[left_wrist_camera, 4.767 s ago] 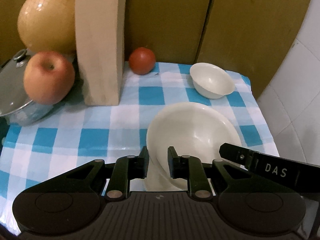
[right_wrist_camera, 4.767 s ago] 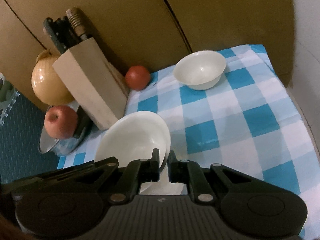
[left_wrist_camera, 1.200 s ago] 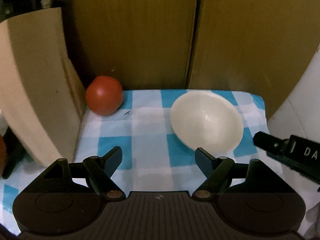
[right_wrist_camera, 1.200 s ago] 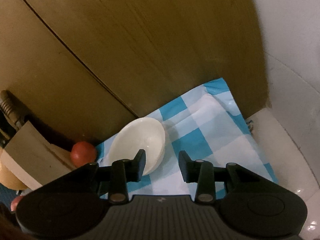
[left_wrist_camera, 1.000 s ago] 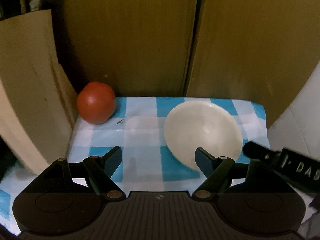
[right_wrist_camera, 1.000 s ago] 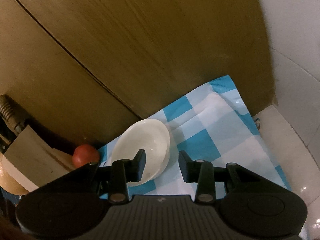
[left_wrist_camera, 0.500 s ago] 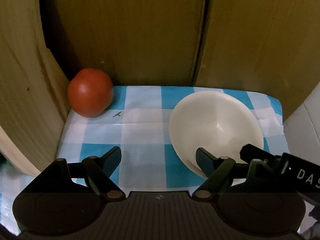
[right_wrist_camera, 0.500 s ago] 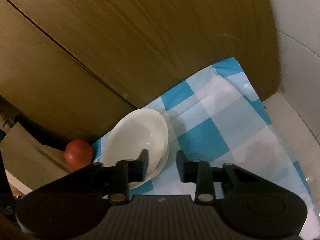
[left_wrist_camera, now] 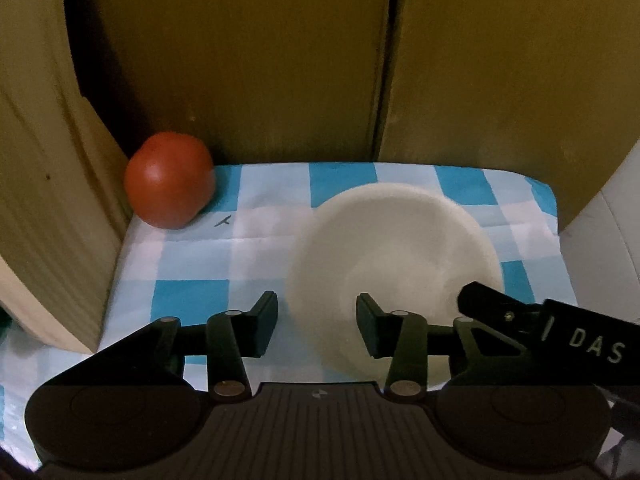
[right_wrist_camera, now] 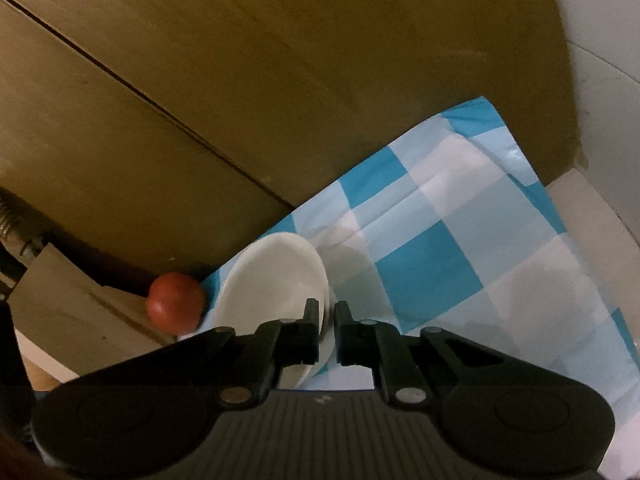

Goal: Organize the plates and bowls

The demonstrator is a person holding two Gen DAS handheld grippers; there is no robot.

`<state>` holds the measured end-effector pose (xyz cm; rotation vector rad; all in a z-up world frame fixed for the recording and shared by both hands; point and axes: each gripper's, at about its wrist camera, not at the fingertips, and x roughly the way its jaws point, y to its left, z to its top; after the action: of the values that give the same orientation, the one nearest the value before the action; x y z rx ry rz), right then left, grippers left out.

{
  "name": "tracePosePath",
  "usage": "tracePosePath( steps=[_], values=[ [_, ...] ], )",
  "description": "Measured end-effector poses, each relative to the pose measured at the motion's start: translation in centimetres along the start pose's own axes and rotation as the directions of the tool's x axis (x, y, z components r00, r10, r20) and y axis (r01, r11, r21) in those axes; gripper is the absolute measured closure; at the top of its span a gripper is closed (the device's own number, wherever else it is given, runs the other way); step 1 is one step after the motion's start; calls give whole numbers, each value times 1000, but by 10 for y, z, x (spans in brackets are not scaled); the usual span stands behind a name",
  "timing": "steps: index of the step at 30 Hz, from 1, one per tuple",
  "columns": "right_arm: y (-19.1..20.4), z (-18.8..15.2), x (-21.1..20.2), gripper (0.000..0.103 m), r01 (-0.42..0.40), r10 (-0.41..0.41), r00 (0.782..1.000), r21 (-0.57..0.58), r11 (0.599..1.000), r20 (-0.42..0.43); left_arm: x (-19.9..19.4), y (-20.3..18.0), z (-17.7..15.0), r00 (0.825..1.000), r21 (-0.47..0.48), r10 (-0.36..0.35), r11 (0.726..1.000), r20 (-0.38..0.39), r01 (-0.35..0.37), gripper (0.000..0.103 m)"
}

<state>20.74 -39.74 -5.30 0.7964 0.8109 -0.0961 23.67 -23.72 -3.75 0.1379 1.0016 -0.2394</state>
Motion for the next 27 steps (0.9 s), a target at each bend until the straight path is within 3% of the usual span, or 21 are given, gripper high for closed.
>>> tracePosePath(
  steps=[14,27],
  values=[
    [15,-2,-20,93,-38,38,999,-26,999,9,-25,3,-4,998,24,9,1000,55,-10,52],
    [54,-22,-55,93,-82,84,996,-96,992,16,-79,24,-18,990,20,27,999,140,-30,48]
  ],
)
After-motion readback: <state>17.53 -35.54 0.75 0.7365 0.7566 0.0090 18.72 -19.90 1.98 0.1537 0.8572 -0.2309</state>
